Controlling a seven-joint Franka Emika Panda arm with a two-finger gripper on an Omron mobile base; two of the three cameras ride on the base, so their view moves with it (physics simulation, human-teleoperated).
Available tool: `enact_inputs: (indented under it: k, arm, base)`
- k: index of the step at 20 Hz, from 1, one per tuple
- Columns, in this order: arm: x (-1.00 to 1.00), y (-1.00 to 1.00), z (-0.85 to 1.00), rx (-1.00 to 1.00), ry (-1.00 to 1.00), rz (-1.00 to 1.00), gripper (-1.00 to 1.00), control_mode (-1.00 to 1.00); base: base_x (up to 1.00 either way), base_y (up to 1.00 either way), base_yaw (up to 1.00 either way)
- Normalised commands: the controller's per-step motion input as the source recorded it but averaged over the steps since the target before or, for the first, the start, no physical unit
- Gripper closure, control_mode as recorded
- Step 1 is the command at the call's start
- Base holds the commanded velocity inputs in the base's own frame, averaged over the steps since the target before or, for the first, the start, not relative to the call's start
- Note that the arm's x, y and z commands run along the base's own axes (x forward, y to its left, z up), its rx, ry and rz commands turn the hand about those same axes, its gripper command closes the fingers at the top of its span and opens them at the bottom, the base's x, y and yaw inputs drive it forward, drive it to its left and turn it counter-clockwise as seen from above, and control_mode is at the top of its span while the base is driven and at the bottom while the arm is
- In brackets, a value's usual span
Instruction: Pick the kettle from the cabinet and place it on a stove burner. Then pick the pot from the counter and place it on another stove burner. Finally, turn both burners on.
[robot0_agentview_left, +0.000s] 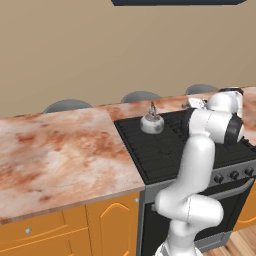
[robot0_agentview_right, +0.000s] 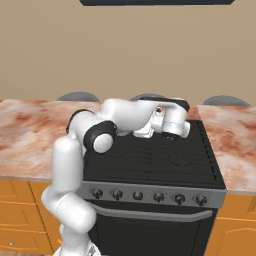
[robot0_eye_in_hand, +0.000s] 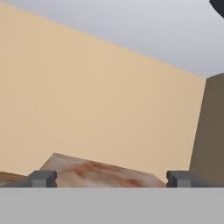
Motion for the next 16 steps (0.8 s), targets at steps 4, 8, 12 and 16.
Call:
enact_inputs:
  k: [4,8,12,16]
  arm:
    - [-0.57,0.13,0.63,-0.12,0.00,-0.24,-1.00,-1.00]
    - [-0.46,0.13,0.60,-0.14,0.00,-0.29,-1.00,-1.00]
    - [-0.42,0.19,0.51,-0.13,0.00,-0.35,-1.00,-1.00]
    - [-0.52,0.21,0.34,-0.09,0.00,-0.40,-1.00,-1.00]
  base:
    - [0.00,0.00,0.00]
    - [0.00,0.00,0.00]
    - [0.00,0.00,0.00]
    - [0.00,0.00,0.00]
